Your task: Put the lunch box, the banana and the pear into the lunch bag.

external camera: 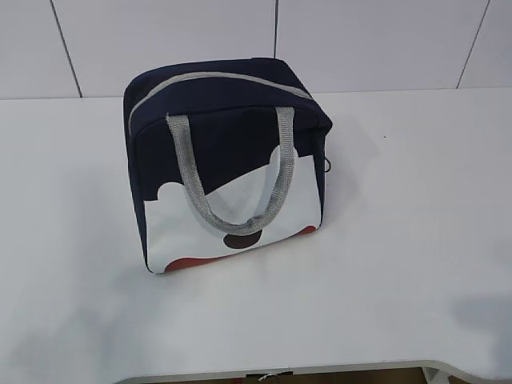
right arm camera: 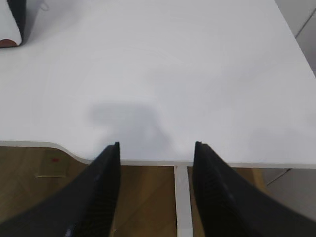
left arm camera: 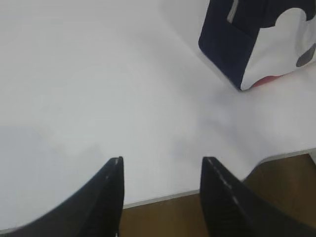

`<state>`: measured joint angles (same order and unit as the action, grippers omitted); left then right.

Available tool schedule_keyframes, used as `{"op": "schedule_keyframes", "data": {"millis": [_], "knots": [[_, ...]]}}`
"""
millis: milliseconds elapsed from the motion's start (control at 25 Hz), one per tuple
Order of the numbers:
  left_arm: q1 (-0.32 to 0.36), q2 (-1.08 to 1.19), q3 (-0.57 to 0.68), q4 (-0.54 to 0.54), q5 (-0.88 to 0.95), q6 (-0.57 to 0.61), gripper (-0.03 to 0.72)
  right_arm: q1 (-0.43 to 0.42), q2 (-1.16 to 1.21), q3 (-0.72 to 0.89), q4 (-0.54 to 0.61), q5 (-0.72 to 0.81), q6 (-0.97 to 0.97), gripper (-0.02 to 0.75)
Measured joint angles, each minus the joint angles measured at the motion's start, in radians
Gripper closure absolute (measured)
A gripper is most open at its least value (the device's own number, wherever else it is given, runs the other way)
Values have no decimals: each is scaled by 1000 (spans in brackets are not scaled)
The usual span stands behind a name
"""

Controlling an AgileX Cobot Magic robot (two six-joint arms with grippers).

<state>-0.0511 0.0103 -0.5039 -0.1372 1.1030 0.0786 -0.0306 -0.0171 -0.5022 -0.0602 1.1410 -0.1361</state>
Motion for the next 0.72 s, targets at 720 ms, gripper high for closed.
{"op": "schedule_keyframes", "data": {"millis": [720], "knots": [[9,0,0,0,0,0,331,-35,0,0,0,0,0,332]]}}
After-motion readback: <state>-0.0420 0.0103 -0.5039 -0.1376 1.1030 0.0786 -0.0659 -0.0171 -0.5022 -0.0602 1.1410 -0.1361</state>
